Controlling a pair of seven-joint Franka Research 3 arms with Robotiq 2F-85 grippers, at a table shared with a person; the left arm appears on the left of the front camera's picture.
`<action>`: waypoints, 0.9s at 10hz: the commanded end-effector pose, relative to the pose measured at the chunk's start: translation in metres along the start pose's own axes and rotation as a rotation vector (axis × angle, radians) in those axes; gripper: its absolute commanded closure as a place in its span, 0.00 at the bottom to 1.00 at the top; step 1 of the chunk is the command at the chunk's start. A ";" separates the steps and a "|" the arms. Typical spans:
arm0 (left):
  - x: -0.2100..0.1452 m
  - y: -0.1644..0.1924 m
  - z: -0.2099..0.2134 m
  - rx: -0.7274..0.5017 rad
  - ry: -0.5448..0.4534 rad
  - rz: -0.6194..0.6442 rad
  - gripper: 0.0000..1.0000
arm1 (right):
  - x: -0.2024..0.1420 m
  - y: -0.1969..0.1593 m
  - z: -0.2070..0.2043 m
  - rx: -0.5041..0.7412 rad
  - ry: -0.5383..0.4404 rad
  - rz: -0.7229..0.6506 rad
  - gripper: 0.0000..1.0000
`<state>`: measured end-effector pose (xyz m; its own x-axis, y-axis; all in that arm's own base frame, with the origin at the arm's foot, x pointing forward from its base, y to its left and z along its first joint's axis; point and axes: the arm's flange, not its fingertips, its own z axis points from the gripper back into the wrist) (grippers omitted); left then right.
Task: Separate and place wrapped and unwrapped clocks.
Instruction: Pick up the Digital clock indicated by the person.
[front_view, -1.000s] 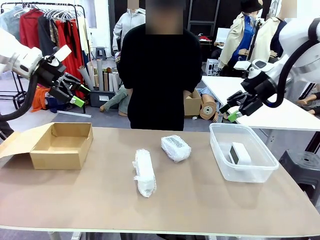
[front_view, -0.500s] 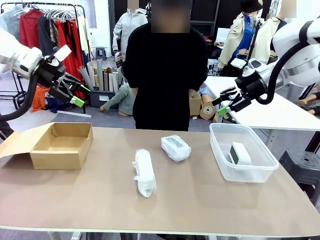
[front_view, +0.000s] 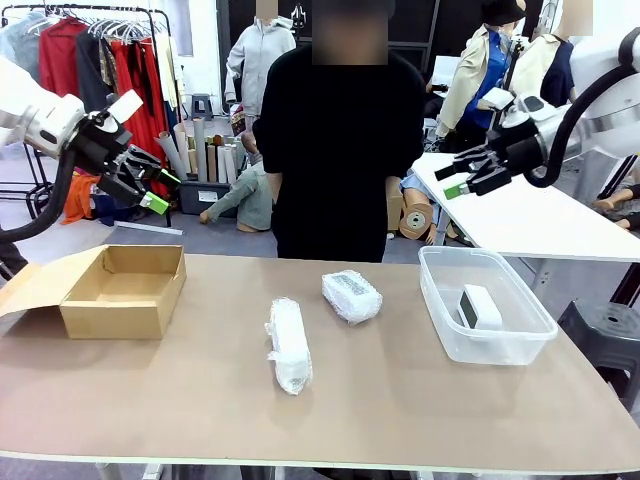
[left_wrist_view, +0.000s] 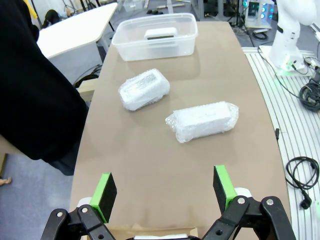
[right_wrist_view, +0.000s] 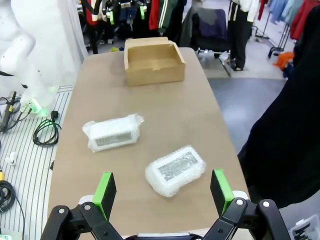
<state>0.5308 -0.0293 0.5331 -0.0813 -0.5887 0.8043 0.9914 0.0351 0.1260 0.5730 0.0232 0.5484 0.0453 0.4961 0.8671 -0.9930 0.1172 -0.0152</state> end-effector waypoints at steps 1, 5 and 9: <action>0.001 -0.002 0.000 0.002 0.001 -0.001 0.00 | 0.002 -0.001 0.010 0.031 -0.019 0.036 0.00; 0.001 -0.002 0.000 0.002 0.001 -0.001 0.00 | -0.007 0.003 0.013 0.115 -0.002 0.003 0.00; 0.001 -0.002 0.000 0.002 0.001 -0.001 0.00 | -0.009 0.008 0.008 0.111 -0.007 -0.012 0.00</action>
<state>0.5308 -0.0293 0.5331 -0.0813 -0.5887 0.8043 0.9914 0.0351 0.1260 0.5640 0.0135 0.5445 0.0570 0.4861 0.8720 -0.9984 0.0248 0.0514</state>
